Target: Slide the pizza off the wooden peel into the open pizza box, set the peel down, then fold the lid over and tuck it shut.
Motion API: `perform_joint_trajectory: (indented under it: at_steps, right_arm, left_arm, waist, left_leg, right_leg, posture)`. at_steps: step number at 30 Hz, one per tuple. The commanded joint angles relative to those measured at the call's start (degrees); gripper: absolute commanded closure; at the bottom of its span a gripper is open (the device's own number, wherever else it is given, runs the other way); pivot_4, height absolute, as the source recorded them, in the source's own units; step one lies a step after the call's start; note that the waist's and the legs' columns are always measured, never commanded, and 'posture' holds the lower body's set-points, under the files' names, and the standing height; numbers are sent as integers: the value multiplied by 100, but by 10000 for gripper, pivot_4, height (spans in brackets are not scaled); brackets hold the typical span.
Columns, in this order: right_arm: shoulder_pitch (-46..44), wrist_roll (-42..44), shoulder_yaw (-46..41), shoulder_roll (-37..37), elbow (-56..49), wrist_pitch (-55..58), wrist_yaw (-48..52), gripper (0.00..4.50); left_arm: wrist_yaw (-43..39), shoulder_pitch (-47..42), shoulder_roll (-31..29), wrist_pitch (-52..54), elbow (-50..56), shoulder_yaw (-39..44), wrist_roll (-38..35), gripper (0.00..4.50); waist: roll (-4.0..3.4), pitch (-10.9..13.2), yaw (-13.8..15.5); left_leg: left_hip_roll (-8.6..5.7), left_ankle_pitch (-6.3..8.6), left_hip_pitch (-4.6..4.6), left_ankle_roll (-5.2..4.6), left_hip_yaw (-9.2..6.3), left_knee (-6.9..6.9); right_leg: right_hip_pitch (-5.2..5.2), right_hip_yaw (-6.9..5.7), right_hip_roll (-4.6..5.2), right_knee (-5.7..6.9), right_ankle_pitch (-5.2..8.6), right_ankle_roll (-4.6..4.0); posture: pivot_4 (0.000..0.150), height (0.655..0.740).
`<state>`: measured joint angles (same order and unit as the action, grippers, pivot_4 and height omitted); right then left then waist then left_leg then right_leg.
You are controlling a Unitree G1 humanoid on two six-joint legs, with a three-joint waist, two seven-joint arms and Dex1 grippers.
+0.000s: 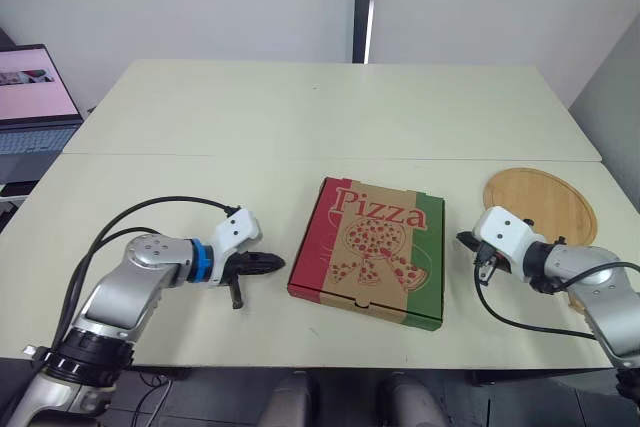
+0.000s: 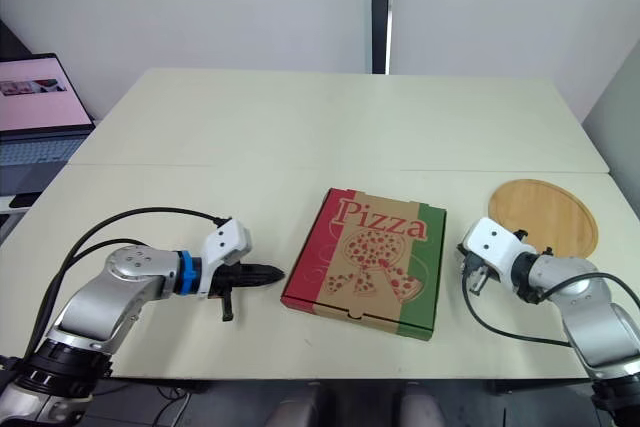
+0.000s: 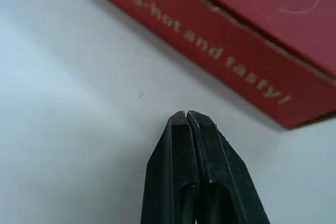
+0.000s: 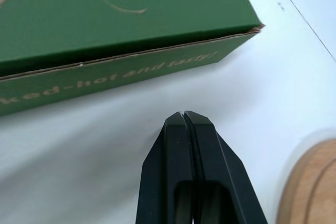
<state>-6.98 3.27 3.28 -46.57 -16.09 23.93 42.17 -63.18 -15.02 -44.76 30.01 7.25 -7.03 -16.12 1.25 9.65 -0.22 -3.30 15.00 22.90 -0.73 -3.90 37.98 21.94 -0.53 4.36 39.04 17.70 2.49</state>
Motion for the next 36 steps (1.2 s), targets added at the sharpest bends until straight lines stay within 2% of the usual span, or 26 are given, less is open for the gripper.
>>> perform_joint_trajectory:
  at_steps: [1, 11, 18, 22, 27, 32, 36]
  right_arm:
    - [-291, -67, 141, 225, 201, -344, -3, 44840]
    - [-888, -142, 335, 517, 843, -607, 142, 44840]
    - [-740, -199, 83, 298, 815, -481, 189, 44840]
    - [-241, 76, -532, -111, 570, -560, 388, 44840]
    - [602, 922, -1966, -660, 172, -747, 1179, 44840]
    - [1126, 1225, -3176, -1470, 959, -1099, 2160, 44840]
    - [1221, 1314, -3588, -1914, 1803, -1251, 2707, 44840]
  left_arm:
    - [11, 52, 23, 173, 463, -29, -159, 45000]
    - [128, 109, 112, 609, 924, -115, -305, 45000]
    - [181, 107, -61, 458, 709, 151, -216, 45000]
    - [251, 290, -373, 374, 601, 723, -254, 45000]
    - [109, 1064, -967, -81, 341, 1931, -304, 45000]
    - [320, 1883, -1166, -528, -160, 3042, -107, 45000]
    - [439, 2369, -1070, -457, -178, 3585, -198, 45000]
  waist:
    - [0, 0, -22]
    - [-2, 1, -1]
    - [-2, 1, 4]
    - [-3, 1, 11]
    - [-12, 6, 3]
    - [-14, 7, 17]
    - [-15, 8, 18]
  left_leg:
    - [0, 0, 0, 0, 1, 0]
    - [-1, -1, 0, 1, 1, 0]
    - [-1, -1, 0, 2, 1, 0]
    - [-1, -1, 2, 2, -1, -1]
    - [1, 0, -1, 0, 1, -7]
    - [3, 2, -6, -2, 2, -8]
    - [5, 6, -9, -9, 5, -9]
  right_leg:
    - [1, 1, 0, 0, 0, 0]
    - [1, 0, 0, -2, 0, 0]
    - [1, 0, 0, -1, 0, 0]
    - [2, -1, 2, -2, 0, 0]
    - [1, -1, 3, -7, 0, -1]
    - [-11, -4, 6, -13, 1, -2]
    - [-20, -10, 16, -20, 1, -3]
  posture:
    - [1500, 7281]
    - [1500, 7281]
    - [1500, 7281]
    - [1500, 7281]
    - [1500, 7281]
    - [1500, 7281]
    - [1500, 7281]
